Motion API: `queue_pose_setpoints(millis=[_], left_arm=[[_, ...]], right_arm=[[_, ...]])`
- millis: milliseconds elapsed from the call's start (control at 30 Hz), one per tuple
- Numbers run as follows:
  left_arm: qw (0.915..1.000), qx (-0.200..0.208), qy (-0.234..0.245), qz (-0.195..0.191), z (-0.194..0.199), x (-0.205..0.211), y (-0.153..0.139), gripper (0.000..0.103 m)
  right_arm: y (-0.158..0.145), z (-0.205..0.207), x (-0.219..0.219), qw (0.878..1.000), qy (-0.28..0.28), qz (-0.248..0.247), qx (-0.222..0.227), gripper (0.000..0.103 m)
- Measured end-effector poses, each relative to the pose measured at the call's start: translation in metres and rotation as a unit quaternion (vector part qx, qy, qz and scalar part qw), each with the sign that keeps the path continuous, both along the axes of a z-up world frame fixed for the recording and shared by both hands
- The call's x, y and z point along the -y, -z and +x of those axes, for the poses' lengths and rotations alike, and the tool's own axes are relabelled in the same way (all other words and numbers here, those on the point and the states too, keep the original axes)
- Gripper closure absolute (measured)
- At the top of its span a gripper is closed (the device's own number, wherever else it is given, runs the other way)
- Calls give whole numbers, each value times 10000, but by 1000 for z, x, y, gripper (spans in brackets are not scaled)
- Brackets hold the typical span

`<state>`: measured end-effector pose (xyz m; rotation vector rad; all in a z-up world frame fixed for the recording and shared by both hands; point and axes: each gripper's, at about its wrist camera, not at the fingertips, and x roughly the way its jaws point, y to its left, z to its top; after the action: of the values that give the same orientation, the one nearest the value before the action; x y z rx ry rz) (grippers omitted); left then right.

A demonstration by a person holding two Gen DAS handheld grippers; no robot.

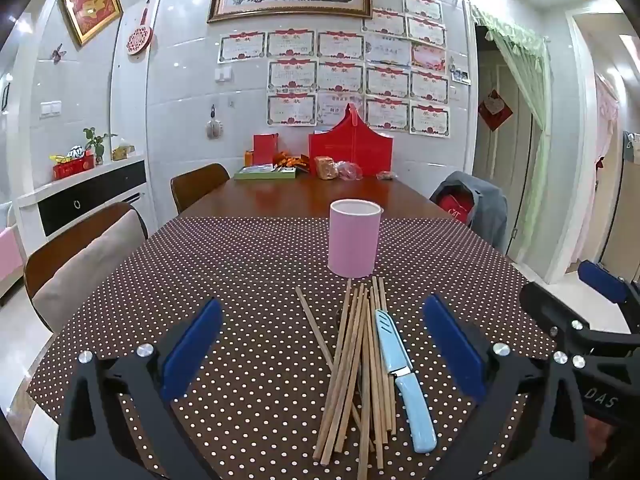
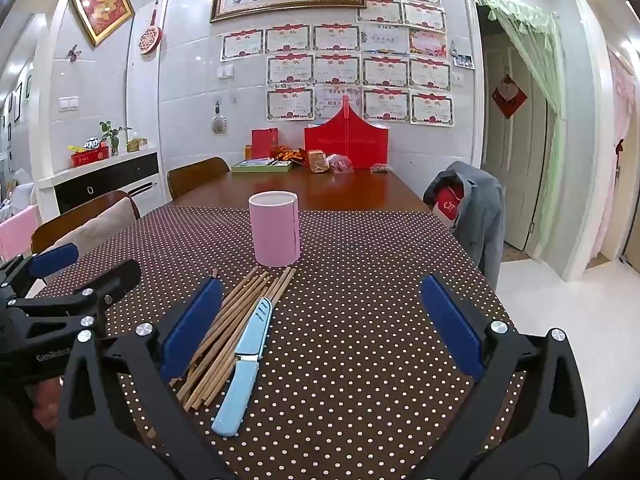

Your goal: Organize utensils

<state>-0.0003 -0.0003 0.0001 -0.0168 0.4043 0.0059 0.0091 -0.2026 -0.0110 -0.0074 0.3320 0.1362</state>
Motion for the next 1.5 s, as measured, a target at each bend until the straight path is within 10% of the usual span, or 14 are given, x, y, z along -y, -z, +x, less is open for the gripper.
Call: queue_pose_setpoints(millis=[1500], left_arm=[[10000,40,-5,28,1,1,0,4]], right_arm=[[15,4,-2,9999,-23,38,-137,5]])
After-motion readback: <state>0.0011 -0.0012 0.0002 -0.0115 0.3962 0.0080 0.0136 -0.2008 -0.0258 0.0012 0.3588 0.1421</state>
